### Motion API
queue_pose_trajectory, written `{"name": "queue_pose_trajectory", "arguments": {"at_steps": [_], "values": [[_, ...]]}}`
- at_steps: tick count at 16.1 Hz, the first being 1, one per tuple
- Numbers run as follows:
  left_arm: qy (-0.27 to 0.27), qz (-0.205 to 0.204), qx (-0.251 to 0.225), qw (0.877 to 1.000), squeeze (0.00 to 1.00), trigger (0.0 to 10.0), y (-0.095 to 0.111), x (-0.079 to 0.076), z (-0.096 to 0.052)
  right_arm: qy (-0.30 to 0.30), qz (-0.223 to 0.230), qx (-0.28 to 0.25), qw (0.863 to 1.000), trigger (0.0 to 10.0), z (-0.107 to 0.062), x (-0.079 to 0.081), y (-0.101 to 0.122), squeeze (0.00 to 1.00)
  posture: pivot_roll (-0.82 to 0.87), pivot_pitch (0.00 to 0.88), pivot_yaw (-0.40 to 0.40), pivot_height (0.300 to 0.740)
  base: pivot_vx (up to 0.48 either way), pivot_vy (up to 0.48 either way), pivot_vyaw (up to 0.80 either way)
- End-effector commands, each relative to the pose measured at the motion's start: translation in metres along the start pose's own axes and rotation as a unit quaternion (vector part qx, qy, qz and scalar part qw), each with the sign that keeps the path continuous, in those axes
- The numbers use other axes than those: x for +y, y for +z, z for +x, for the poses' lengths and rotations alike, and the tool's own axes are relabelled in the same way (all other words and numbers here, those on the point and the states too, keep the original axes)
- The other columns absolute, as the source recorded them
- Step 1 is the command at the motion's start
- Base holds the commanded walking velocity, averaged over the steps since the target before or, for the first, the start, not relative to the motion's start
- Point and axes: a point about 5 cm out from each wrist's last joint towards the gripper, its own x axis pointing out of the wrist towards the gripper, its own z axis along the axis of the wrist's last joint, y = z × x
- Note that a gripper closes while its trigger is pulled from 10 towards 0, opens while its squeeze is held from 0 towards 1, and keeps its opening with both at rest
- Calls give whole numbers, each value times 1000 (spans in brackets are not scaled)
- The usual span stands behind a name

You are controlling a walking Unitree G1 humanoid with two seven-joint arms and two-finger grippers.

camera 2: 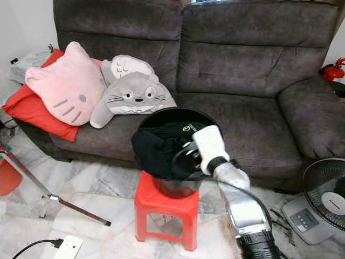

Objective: Hang hanger

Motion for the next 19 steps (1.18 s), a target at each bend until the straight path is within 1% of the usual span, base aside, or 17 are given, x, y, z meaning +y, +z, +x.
{"name": "queue_pose_trajectory", "arguments": {"at_steps": [1, 2, 3, 5, 6, 7, 8, 9, 10, 11, 12, 13, 14, 15, 17, 18, 19], "values": [[0, 5, 11, 1000, 0, 10000, -5, 1, -1, 6, -54, -25, 998, 10000, 1, -3, 14, 0, -129, 0, 20, 740, 0, 0, 0], [0, 5, 11, 1000, 0, 10000, -4, 1, -1, 5, -72, -21, 997, 10000, 1, -7, 15, 0, -128, 0, 19, 740, 0, 0, 0], [0, 5, 10, 1000, 0, 10000, -4, 1, -1, 3, -110, -10, 994, 10000, 2, -14, 15, 0, -131, 0, 19, 740, 0, 0, 0], [0, 3, 10, 1000, 0, 10000, -4, 1, -1, 14, -153, -2, 988, 10000, 3, -17, 14, 0, -131, 0, 19, 740, 0, 0, 0], [0, 2, 10, 1000, 0, 10000, -4, 1, 0, 37, -187, 11, 982, 10000, 9, -15, 10, 0, -132, 0, 22, 740, 0, 0, 0], [0, 2, 10, 1000, 0, 10000, -4, 1, 0, 43, -194, 14, 980, 10000, 10, -13, 9, 0, -132, 0, 22, 740, 0, 0, 0], [0, 2, 10, 1000, 0, 10000, -4, 1, 0, 61, -205, 13, 977, 10000, 13, -8, 9, 0, -132, 0, 22, 740, 0, 0, 0], [0, 1, 10, 1000, 0, 10000, -4, 1, 0, 76, -201, 6, 977, 10000, 16, -2, 10, 0, -128, 0, 23, 740, 0, 0, 0], [1, 0, 10, 1000, 0, 10000, -3, 1, 0, 94, -161, -13, 982, 10000, 21, 7, 14, 0, -125, 0, 21, 740, 0, 0, 0], [1, -1, 10, 1000, 0, 10000, -3, 1, 0, 93, -141, -22, 985, 10000, 23, 11, 15, 0, -123, 0, 21, 740, 0, 0, 0], [1, -1, 10, 1000, 0, 10000, -4, 1, 0, 87, -130, -32, 987, 10000, 24, 14, 17, 0, -122, 0, 20, 740, 0, 0, 0], [1, -2, 10, 1000, 0, 10000, -4, 1, 0, 85, -128, -36, 988, 10000, 23, 15, 17, 0, -121, 0, 19, 740, 0, 0, 0], [1, -2, 10, 1000, 0, 10000, -4, 1, 0, 68, -124, -53, 989, 10000, 20, 15, 19, 0, -120, 0, 18, 740, 0, 0, 0], [1, -4, 9, 1000, 0, 10000, -4, 1, -1, 7, -105, -96, 990, 10000, 15, 8, 27, 0, -125, 0, 18, 740, 0, 0, 0], [0, -9, 5, 1000, 0, 10000, -4, 1, -1, -41, -26, -142, 989, 10000, 5, 7, 33, 0, -126, 0, 18, 740, 0, 0, 0], [0, -11, 3, 1000, 0, 10000, -4, 1, -1, -66, 57, -152, 985, 10000, -2, 13, 31, 0, -128, 0, 18, 740, 0, 0, 0], [3, -10, 1, 1000, 0, 10000, -4, 1, -1, -89, 105, -154, 978, 10000, -8, 19, 28, 0, -129, 0, 21, 740, 0, 0, 0]]}}
